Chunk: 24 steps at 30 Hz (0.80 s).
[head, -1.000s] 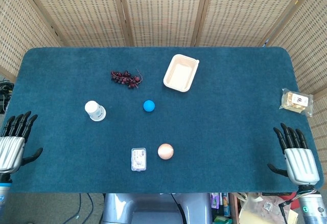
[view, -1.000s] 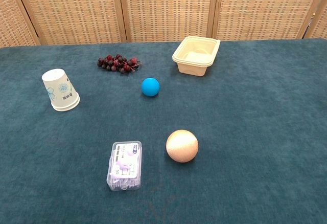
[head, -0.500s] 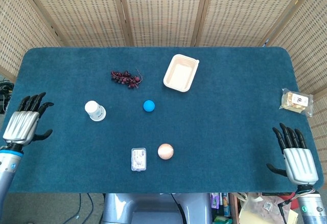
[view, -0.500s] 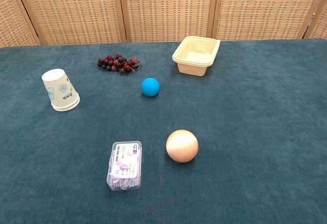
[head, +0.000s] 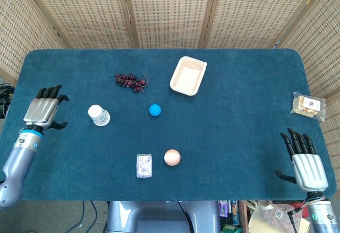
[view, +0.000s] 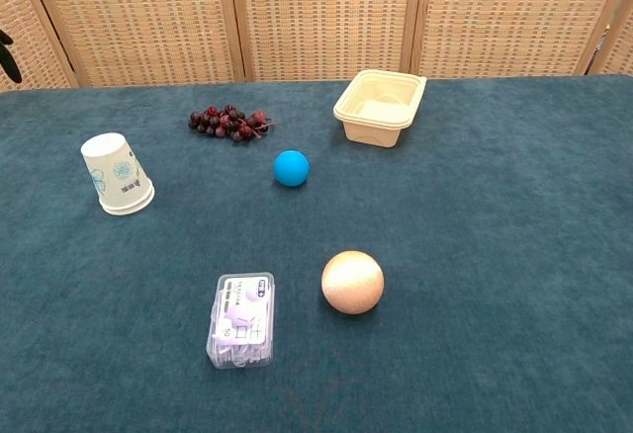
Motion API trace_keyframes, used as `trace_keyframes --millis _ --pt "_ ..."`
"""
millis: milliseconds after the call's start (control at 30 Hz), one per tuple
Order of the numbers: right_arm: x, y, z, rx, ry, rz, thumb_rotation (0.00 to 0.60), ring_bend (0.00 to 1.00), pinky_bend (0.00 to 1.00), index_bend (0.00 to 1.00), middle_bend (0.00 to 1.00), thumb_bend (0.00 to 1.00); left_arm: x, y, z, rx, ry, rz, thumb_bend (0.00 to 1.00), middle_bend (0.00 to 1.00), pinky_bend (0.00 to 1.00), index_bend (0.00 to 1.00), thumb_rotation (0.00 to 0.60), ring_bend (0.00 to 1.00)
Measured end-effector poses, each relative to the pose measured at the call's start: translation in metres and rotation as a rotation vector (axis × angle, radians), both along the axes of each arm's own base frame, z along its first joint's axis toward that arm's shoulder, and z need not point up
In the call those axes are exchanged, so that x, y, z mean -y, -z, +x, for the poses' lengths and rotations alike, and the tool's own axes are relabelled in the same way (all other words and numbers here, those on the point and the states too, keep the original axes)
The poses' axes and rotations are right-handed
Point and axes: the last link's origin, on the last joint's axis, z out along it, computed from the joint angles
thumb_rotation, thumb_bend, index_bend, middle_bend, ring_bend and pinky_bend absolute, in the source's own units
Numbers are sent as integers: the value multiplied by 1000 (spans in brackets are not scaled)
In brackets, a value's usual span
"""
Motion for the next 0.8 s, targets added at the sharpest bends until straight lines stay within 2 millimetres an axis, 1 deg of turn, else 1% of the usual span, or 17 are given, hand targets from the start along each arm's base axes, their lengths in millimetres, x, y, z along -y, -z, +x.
trace_keyframes --millis 133,267,467,567,800 --pt "1 -1 0 7 -2 -5 600 0 0 0 0 88 -15 10 10 -25 -34 -25 230 0 0 265 600 0" --pt "2 -1 -1 17 -11 -12 600 0 0 0 0 88 -28 29 21 -63 -44 -59 217 0 0 265 600 0" --pt "2 -2 -3 28 -11 -19 600 0 0 0 0 87 -38 53 29 -85 -58 -90 217 0 0 265 600 0" --pt "2 -3 -4 33 -8 -20 600 0 0 0 0 88 -43 60 33 -96 -52 -88 217 0 0 265 600 0" --pt "3 -3 -5 36 -4 -16 600 0 0 0 0 87 -50 63 43 -108 -39 -78 220 0 0 265 600 0"
